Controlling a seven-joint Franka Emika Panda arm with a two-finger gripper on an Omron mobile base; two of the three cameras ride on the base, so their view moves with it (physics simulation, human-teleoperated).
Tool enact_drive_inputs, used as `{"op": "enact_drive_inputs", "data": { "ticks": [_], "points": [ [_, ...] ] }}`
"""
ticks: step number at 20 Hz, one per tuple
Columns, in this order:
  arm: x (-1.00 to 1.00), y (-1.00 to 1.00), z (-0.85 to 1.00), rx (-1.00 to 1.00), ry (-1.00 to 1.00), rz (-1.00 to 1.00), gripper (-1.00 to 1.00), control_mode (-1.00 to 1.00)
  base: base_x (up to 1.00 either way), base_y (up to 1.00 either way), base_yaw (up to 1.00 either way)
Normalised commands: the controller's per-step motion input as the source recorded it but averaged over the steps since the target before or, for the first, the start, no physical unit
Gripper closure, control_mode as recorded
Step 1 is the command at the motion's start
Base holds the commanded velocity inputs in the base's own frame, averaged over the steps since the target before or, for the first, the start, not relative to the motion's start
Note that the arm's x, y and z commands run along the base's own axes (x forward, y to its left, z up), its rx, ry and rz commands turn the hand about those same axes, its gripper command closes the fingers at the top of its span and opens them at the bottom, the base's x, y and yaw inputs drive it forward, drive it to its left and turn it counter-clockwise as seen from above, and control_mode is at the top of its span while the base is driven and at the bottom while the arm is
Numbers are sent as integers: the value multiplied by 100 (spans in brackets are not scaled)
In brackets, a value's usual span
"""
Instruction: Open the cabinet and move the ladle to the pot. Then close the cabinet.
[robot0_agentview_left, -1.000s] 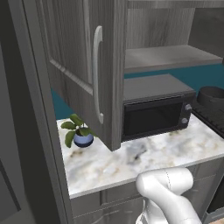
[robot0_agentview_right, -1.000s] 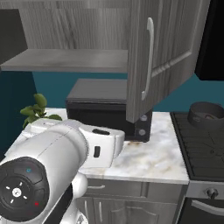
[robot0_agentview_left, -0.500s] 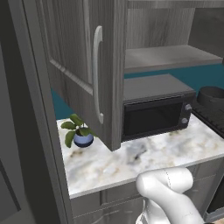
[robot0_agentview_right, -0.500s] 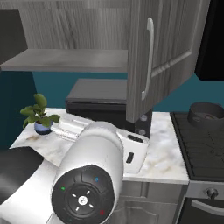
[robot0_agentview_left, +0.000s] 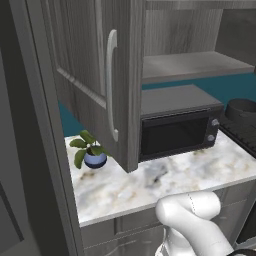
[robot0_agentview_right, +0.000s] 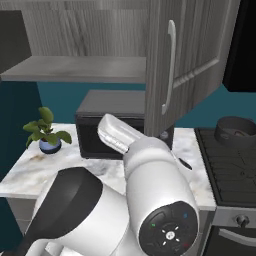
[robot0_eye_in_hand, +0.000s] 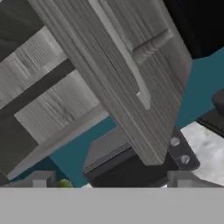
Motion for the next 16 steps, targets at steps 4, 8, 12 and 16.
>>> {"op": "enact_drive_inputs", "data": {
  "ticks": [4,8,12,16],
  "points": [
    [48,-31,-13,24,-6,0,-100,-100,0,0,0],
    [44,-38,-24,22,-12,0,-100,-100,0,0,0],
    [37,-35,-14,22,-17,0,-100,-100,0,0,0],
    [33,-36,-1,23,-20,0,-100,-100,0,0,0]
  ]
}}
